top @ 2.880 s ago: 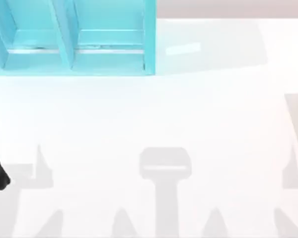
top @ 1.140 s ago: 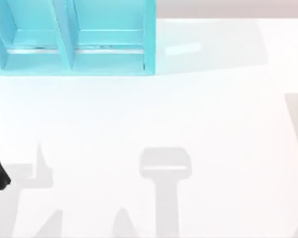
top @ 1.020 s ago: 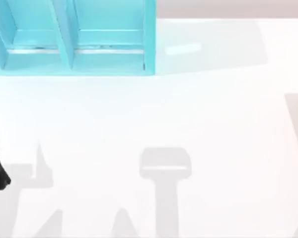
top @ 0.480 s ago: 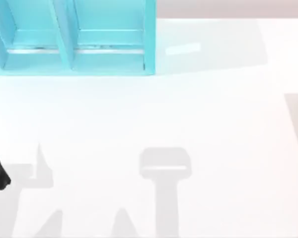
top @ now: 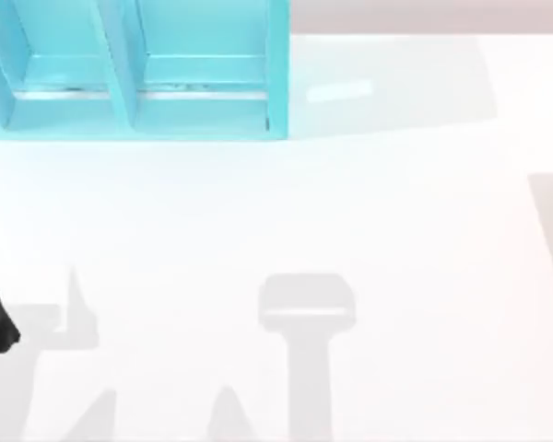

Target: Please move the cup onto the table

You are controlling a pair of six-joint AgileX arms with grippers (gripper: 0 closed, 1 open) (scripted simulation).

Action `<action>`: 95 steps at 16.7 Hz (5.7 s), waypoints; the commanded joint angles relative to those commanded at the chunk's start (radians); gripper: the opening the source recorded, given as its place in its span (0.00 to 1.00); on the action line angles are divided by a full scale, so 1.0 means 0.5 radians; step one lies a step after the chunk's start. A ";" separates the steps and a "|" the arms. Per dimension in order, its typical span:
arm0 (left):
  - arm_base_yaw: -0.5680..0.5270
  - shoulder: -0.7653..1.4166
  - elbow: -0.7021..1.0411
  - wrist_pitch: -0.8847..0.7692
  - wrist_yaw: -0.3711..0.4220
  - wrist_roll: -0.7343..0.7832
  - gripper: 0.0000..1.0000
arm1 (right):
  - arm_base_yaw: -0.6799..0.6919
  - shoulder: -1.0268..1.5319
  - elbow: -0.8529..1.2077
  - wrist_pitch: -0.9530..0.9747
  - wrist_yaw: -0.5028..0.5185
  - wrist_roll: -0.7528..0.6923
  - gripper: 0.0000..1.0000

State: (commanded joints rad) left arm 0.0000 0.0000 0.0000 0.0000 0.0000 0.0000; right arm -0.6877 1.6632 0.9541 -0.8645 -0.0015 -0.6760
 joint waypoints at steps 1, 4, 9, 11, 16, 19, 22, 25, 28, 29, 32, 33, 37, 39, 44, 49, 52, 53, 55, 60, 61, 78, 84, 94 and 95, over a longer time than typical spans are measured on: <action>0.000 0.000 0.000 0.000 0.000 0.000 1.00 | 0.000 0.000 0.000 0.000 0.000 0.000 0.92; 0.000 0.000 0.000 0.000 0.000 0.000 1.00 | 0.000 0.000 0.000 0.000 0.000 0.000 0.70; 0.000 0.000 0.000 0.000 0.000 0.000 1.00 | 0.000 0.000 0.000 0.000 0.000 0.000 0.32; 0.000 0.000 0.000 0.000 0.000 0.000 1.00 | 0.000 0.000 0.000 0.000 0.000 0.000 0.17; 0.000 0.000 0.000 0.000 0.000 0.000 1.00 | 0.000 0.000 0.000 0.000 0.000 0.000 0.00; 0.000 0.000 0.000 0.000 0.000 0.000 1.00 | 0.000 0.000 0.000 0.000 0.000 0.000 0.00; 0.000 0.000 0.000 0.000 0.000 0.000 1.00 | 0.000 -0.003 0.001 0.000 0.000 0.001 0.00; 0.000 0.000 0.000 0.000 0.000 0.000 1.00 | 0.066 -0.050 0.028 -0.075 0.001 0.058 0.00; 0.000 0.000 0.000 0.000 0.000 0.000 1.00 | 0.247 -0.191 0.104 -0.301 0.001 0.225 0.00; 0.000 0.000 0.000 0.000 0.000 0.000 1.00 | 0.316 -0.248 0.133 -0.387 0.001 0.295 0.00; 0.000 0.000 0.000 0.000 0.000 0.000 1.00 | 0.528 -0.430 0.218 -0.655 0.003 0.516 0.00; 0.000 0.000 0.000 0.000 0.000 0.000 1.00 | 0.592 -0.484 0.242 -0.735 0.003 0.582 0.00; 0.000 0.000 0.000 0.000 0.000 0.000 1.00 | 0.698 -0.578 0.281 -0.854 0.000 0.690 0.00; 0.000 0.000 0.000 0.000 0.000 0.000 1.00 | 0.698 -0.578 0.281 -0.854 0.000 0.690 0.00; 0.000 0.000 0.000 0.000 0.000 0.000 1.00 | 0.822 -0.558 0.312 -0.836 0.014 0.820 0.00; 0.000 0.000 0.000 0.000 0.000 0.000 1.00 | 1.463 -0.476 0.429 -0.819 0.052 1.445 0.00; 0.000 0.000 0.000 0.000 0.000 0.000 1.00 | 2.055 -0.391 0.471 -0.832 0.029 2.003 0.00; 0.000 0.000 0.000 0.000 0.000 0.000 1.00 | 2.252 -0.364 0.481 -0.836 0.015 2.193 0.00; 0.000 0.000 0.000 0.000 0.000 0.000 1.00 | 2.615 -0.319 0.499 -0.837 -0.012 2.542 0.00; 0.000 0.000 0.000 0.000 0.000 0.000 1.00 | 3.184 -0.269 0.541 -0.803 -0.017 3.138 0.00; 0.000 0.000 0.000 0.000 0.000 0.000 1.00 | 3.236 -0.263 0.548 -0.799 -0.011 3.201 0.00; 0.000 0.000 0.000 0.000 0.000 0.000 1.00 | 3.323 -0.108 0.195 -0.282 0.001 3.323 0.00; 0.000 0.000 0.000 0.000 0.000 0.000 1.00 | 3.326 -0.104 0.188 -0.274 0.001 3.324 0.15; 0.000 0.000 0.000 0.000 0.000 0.000 1.00 | 3.326 -0.104 0.188 -0.274 0.001 3.324 0.90; 0.000 0.000 0.000 0.000 0.000 0.000 1.00 | 3.326 -0.104 0.188 -0.274 0.001 3.324 0.98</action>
State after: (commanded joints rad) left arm 0.0000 0.0000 0.0000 0.0000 0.0000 0.0000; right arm 0.9751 1.6110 1.0482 -1.0016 -0.0010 0.9858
